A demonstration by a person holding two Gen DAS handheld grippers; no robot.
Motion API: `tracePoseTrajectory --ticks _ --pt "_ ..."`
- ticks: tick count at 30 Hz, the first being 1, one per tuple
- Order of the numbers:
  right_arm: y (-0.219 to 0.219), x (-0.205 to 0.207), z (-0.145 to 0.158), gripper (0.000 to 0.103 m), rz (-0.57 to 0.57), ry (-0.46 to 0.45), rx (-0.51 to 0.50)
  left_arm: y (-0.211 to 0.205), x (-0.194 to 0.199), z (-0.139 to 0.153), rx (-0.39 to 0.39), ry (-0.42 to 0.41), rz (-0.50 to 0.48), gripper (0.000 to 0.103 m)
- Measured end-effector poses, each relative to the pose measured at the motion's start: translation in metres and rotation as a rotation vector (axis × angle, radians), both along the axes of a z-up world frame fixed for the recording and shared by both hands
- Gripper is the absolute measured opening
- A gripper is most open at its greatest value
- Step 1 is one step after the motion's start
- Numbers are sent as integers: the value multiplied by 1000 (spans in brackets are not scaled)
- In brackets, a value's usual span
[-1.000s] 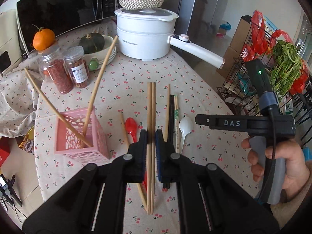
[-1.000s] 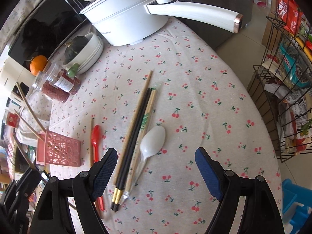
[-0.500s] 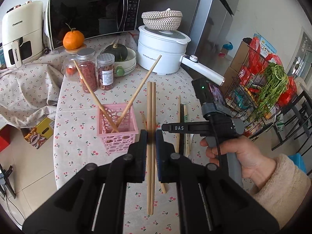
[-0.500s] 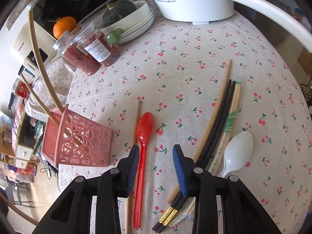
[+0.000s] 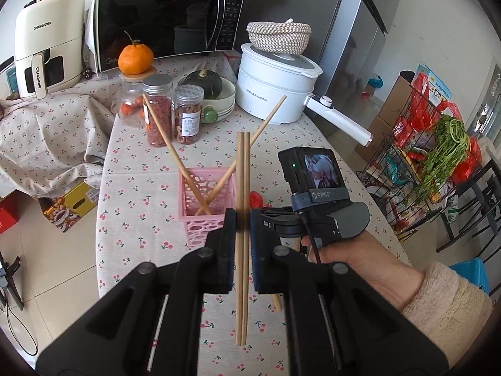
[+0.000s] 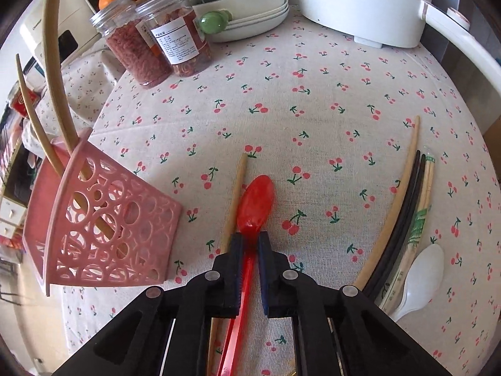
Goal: Organize utensils
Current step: 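Grasp another wooden chopstick with the left tool while the right tool grasps the red spoon, then carry the chopstick into the pink basket with the left tool and open it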
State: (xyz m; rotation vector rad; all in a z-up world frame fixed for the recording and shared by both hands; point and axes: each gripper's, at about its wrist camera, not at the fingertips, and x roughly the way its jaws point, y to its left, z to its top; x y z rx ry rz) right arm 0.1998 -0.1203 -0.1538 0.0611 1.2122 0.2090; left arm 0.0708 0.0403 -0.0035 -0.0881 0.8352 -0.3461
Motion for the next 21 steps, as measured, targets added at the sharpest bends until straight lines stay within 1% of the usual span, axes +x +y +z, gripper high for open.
tracePoseTrajectory --ticks 2,5,9,12,16,19,21 --pt "0 -1 0 8 9 -9 0 0 0 -1 1 0 6 10" --pt "-5 -7 6 4 6 -33 27 2 0 0 0 -5 14 10" --pt "-16 -17 28 4 0 -96 77 8 -2 7 -18 -27 27 10" --pt "-27 -31 51 4 -11 -171 108 14 -5 18 -39 -67 43 10" --pt "-36 -49 82 4 -45 -278 149 25 -10 39 -96 -162 75 10" --pt "-39 -59 104 4 -61 -358 152 36 -16 54 -164 -284 126 10" --pt "-42 -65 116 4 -72 -392 165 42 -18 60 -205 -366 173 10"
